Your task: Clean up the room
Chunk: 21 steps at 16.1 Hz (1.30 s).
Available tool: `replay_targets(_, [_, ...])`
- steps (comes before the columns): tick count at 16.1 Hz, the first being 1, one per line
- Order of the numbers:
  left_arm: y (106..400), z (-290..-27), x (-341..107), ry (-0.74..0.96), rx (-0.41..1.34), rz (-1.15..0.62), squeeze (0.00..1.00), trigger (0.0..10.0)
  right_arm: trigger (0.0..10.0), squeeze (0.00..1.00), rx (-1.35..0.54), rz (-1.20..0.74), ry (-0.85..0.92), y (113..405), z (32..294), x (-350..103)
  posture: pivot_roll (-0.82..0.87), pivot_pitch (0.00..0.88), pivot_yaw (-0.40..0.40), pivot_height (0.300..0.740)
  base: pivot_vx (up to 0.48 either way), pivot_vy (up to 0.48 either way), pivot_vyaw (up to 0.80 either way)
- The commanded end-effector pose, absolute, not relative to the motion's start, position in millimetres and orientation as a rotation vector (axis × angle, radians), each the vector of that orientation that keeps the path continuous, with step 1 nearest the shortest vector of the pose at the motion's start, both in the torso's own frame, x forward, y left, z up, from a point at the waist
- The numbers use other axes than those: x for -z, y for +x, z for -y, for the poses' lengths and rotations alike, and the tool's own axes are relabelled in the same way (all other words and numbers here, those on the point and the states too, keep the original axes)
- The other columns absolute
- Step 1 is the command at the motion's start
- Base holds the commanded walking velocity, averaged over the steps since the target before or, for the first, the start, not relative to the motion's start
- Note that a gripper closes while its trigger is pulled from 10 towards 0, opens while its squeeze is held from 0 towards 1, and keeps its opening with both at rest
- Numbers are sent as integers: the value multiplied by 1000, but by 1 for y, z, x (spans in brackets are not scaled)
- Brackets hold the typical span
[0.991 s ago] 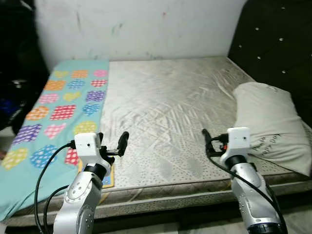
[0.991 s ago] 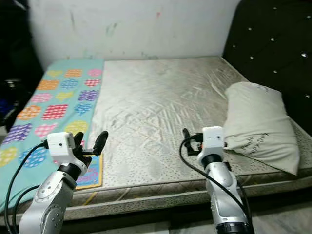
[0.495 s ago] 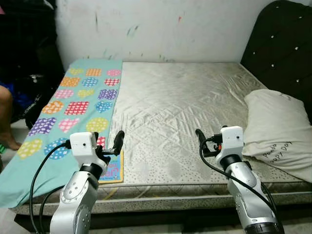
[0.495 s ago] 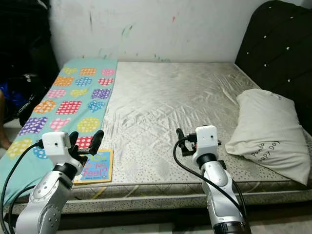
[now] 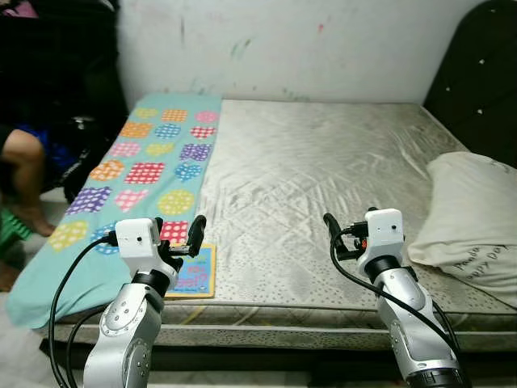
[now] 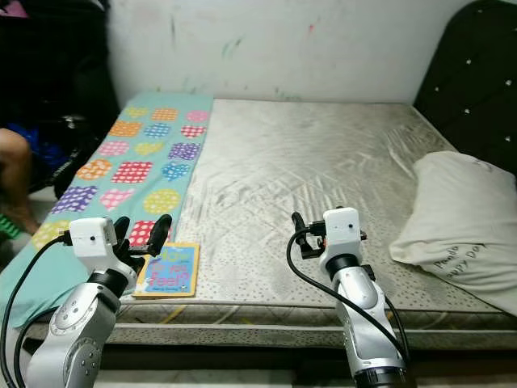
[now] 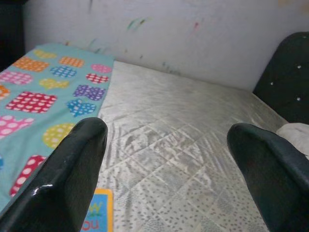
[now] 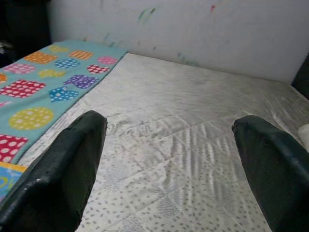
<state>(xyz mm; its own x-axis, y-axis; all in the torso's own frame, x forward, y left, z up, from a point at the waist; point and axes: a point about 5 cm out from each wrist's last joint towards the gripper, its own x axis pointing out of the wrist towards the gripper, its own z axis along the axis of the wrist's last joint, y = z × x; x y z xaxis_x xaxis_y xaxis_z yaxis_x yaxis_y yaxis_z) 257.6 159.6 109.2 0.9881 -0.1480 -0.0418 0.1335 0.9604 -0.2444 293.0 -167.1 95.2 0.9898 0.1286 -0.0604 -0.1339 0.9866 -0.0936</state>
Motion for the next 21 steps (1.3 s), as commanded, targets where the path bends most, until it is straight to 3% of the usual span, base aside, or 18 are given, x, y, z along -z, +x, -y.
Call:
replay_targets(1, [259,-158,-109,-235,144,-59,0,10000,10000,0,-128,-42,-108,295,170,-98,-103,0,-24,740,0,-345,0])
replay_targets(7, [259,-159,-109,-234,140,-60,0,10000,10000,0,-141,-37,-108,295,167,-99,-102,0,-24,740,0,-382,0])
replay_targets(11, [260,-161,-108,-229,109,-56,0,10000,10000,0,-172,-45,-108,294,164,-97,-98,0,-26,740,0,0,0])
replay_targets(14, [255,-178,-108,-184,8,-39,0,10000,10000,0,-223,-41,-106,297,154,-97,-54,0,-58,740,0,0,0])
replay_targets(21, [241,-186,-106,-183,-85,-28,0,10000,10000,0,-336,-38,-117,310,135,-101,14,0,-133,740,0,0,0])
